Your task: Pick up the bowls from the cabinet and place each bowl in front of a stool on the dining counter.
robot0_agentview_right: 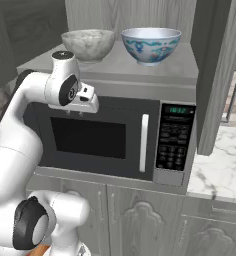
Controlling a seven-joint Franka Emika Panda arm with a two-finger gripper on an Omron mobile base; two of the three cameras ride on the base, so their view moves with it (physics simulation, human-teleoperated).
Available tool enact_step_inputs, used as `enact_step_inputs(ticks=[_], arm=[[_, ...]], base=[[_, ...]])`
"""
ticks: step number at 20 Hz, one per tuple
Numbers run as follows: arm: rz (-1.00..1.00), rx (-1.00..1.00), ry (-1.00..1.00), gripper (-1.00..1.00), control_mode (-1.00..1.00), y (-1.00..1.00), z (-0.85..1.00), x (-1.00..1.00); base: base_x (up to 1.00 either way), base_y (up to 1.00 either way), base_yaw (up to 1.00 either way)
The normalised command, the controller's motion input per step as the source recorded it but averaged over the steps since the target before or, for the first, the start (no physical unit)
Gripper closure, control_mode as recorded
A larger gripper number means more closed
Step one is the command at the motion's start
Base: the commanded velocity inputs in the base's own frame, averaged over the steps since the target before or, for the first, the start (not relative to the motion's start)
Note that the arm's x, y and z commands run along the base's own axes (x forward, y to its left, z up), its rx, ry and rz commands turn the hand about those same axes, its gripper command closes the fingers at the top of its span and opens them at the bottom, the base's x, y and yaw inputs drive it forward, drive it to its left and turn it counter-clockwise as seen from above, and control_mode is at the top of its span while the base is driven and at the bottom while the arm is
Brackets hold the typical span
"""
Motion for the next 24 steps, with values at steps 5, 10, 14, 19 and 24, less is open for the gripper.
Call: enact_step_inputs(ticks=[5, 10, 14, 19, 24], arm=[[0.0, -0.12, -0.05, -1.0, -1.0, 0.0, 0.08, -0.08], [0.01, -0.31, -0.07, -1.0, -1.0, 0.0, 0.22, -0.08], [0.02, -0.25, -0.26, -1.0, -1.0, -0.07, 0.47, -0.19], [0.12, -0.2, -0.14, -1.0, -1.0, -0.34, 0.5, 0.02], [0.03, -0.38, -0.01, -1.0, -1.0, -0.42, 0.52, 0.07]], base=[[0.0, 0.0, 0.0], [0.0, 0.0, 0.0], [0.0, 0.0, 0.0], [0.0, 0.0, 0.0], [0.0, 0.0, 0.0]])
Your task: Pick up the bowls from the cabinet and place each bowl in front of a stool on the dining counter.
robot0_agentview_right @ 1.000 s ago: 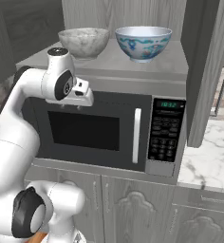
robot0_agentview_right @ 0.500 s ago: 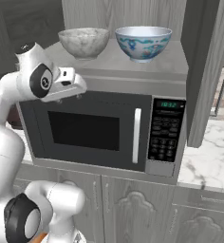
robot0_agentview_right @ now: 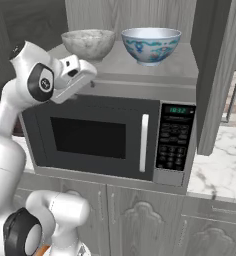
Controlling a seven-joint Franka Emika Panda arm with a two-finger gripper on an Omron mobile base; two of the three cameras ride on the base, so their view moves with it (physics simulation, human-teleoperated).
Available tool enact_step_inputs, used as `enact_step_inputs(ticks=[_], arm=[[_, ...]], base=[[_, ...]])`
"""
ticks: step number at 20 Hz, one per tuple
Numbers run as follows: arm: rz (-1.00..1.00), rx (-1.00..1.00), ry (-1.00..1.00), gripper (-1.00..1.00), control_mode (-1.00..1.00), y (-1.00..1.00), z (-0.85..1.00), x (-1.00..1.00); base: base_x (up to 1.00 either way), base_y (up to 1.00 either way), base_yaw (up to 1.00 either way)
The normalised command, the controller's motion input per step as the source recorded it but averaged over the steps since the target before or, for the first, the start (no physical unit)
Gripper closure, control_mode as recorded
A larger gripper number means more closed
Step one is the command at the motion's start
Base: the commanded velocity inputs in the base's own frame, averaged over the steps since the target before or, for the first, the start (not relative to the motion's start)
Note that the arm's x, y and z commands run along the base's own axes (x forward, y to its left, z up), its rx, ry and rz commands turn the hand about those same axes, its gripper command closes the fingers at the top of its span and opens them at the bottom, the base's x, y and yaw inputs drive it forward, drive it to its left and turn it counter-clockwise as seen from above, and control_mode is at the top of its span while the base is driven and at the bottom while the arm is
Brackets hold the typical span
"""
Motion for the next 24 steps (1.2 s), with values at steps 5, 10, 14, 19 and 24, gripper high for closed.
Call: enact_step_inputs(ticks=[5, 10, 14, 19, 24], arm=[[0.07, -0.31, -0.05, -1.0, -1.0, -0.02, 0.63, -0.06], [0.19, -0.17, -0.08, -1.0, -1.0, 0.02, 0.71, -0.02], [0.28, -0.03, -0.03, -1.0, -1.0, 0.0, 0.46, 0.06], [0.16, -0.08, 0.0, -1.0, -1.0, 0.23, 0.09, 0.16], [0.0, -0.06, 0.01, -1.0, -1.0, 0.31, 0.0, 0.41]], base=[[0.0, 0.0, 0.0], [0.0, 0.0, 0.0], [0.0, 0.0, 0.0], [0.0, 0.0, 0.0], [0.0, 0.0, 0.0]])
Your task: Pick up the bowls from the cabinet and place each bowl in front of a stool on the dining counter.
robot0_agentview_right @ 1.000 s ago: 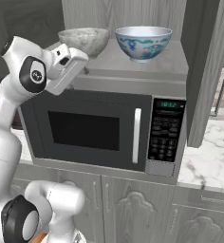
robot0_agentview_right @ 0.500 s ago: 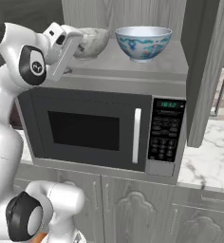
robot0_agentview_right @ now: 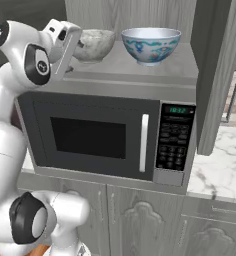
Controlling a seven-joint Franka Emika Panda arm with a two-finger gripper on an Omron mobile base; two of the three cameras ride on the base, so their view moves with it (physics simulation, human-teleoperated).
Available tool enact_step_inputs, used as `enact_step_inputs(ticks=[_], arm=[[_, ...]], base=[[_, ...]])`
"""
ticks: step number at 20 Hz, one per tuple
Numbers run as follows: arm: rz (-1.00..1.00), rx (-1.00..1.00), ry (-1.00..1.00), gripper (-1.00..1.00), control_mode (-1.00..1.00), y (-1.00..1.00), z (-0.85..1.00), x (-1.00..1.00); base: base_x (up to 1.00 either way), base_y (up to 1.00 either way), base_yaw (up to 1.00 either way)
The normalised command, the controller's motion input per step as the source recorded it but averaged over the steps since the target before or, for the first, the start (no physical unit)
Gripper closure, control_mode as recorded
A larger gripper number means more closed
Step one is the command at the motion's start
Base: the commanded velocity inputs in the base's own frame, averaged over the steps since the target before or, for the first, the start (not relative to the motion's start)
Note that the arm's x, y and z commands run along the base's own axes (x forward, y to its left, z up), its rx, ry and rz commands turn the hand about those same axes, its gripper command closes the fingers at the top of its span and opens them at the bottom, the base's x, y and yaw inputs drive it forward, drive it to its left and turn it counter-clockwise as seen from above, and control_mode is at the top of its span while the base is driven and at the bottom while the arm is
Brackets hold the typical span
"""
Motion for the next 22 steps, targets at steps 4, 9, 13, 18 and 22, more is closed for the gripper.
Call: enact_step_inputs(ticks=[4, 9, 13, 18, 22], arm=[[0.0, -0.04, 0.1, -1.0, -1.0, 0.18, 0.16, 0.42], [0.0, -0.03, 0.0, -1.0, -1.0, 0.33, 0.33, 0.27], [0.0, 0.0, -0.07, -1.0, -1.0, 0.21, 0.33, 0.01], [0.0, 0.0, 0.01, -1.0, -1.0, 0.02, 0.02, 0.23], [0.0, -0.01, 0.06, -1.0, -1.0, 0.0, 0.0, 0.31]], base=[[0.0, 0.0, 0.0], [0.0, 0.0, 0.0], [0.0, 0.0, 0.0], [0.0, 0.0, 0.0], [0.0, 0.0, 0.0]])
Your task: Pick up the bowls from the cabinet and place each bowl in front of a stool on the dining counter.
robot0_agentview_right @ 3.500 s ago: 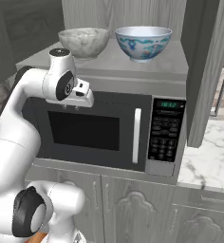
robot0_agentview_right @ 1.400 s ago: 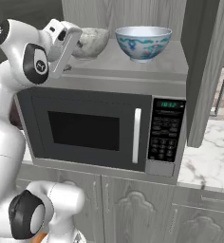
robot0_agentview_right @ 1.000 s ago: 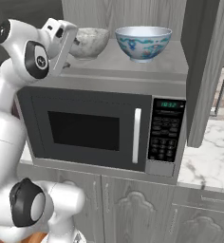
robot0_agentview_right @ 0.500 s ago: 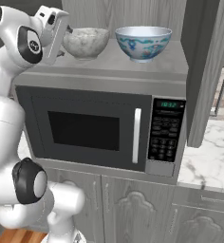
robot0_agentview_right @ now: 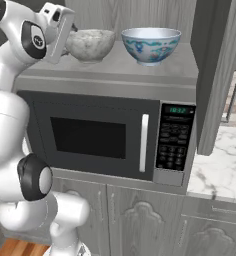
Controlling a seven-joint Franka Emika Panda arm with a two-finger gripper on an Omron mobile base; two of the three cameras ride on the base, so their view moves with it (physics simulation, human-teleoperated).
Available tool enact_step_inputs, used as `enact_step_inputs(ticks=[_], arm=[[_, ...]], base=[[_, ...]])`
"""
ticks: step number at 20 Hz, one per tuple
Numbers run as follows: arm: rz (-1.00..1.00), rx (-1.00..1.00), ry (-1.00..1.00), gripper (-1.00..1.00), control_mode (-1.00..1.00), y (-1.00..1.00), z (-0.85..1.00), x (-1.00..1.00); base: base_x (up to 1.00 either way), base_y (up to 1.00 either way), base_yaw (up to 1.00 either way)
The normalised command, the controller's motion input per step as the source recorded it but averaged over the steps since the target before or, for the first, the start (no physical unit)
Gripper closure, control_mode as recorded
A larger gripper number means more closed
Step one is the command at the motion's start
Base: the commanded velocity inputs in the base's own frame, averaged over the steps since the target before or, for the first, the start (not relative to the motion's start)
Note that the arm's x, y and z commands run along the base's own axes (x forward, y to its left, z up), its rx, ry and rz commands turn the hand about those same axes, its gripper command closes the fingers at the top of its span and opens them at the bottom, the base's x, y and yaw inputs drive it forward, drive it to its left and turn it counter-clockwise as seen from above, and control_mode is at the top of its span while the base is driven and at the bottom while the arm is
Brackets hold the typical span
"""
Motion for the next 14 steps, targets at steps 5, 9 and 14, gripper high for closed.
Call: enact_step_inputs(ticks=[5, 9, 14], arm=[[0.0, 0.0, 0.04, -1.0, -1.0, 0.0, 0.0, 0.37], [0.0, 0.0, 0.05, -1.0, -1.0, 0.0, -0.04, 0.35], [0.0, 0.0, 0.03, -1.0, -1.0, 0.01, -0.08, 0.09]], base=[[0.0, 0.0, 0.0], [0.0, 0.0, 0.0], [0.0, 0.0, 0.0]])
